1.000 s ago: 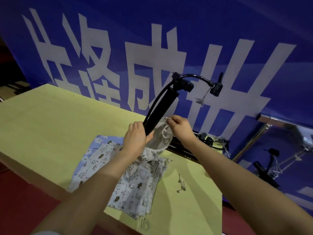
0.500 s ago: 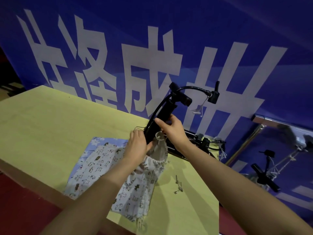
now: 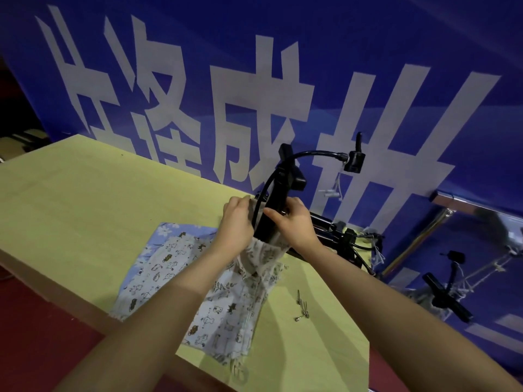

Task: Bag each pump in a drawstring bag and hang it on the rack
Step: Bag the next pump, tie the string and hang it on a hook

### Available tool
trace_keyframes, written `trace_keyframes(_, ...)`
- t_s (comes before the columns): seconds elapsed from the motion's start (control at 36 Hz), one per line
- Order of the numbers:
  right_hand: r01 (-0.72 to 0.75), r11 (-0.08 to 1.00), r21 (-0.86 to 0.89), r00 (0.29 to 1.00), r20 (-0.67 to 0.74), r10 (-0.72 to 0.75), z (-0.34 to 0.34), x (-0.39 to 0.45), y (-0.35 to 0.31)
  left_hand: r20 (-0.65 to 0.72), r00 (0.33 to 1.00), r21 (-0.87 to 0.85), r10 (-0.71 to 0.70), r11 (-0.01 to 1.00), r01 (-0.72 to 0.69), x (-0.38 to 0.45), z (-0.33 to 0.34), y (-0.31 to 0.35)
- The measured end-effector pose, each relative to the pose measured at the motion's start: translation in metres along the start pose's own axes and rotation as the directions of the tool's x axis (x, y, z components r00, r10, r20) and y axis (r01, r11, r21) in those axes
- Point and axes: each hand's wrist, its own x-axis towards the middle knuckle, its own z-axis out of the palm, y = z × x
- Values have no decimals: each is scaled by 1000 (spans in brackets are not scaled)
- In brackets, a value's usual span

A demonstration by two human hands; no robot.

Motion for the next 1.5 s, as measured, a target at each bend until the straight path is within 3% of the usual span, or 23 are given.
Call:
trace_keyframes(0.14,38,999,-19,998,41,-37,-1,0,-5,-154,988,-89,35,995,-49,4,-17,11)
trace_keyframes(0.25,121,984,-131,992,61,-114,-4,4,-17,-282,954,-206,100,965,-162,11,-36,26)
trace_keyframes(0.33,178,956,-234,984,64,-167,-7,9,-26,-265,936,-181,234,941,-287,18,-52,39)
trace_keyframes(0.42,165,946,-280,985,92,-144,-9,13,-30,-188,901,11,391,918,-396,26,-61,39)
trace_keyframes(0.5,150,942,-300,987,95,-127,-6,12,-29,-93,889,136,449,890,-435,31,-59,31)
trace_keyframes(0.69,132,899,-417,981,186,-57,2,3,-6,-13,936,163,351,925,-344,24,-45,14)
trace_keyframes(0.92,202,854,-479,979,64,-195,-19,-1,10,-51,977,69,207,977,-203,29,-49,20)
trace_keyframes(1.14,211,921,-327,947,-166,-276,-49,10,-7,-18,989,97,147,985,-145,24,-48,40)
trace_keyframes(1.25,170,972,-161,939,-272,-209,-59,12,-18,-22,986,267,164,952,-153,25,-44,47)
trace_keyframes(1.39,119,987,103,940,-333,-79,-70,18,-28,-32,980,247,195,952,-181,25,-39,49)
trace_keyframes(1.5,147,987,72,934,-339,-114,-74,19,-38,-72,976,222,207,957,-187,26,-39,53)
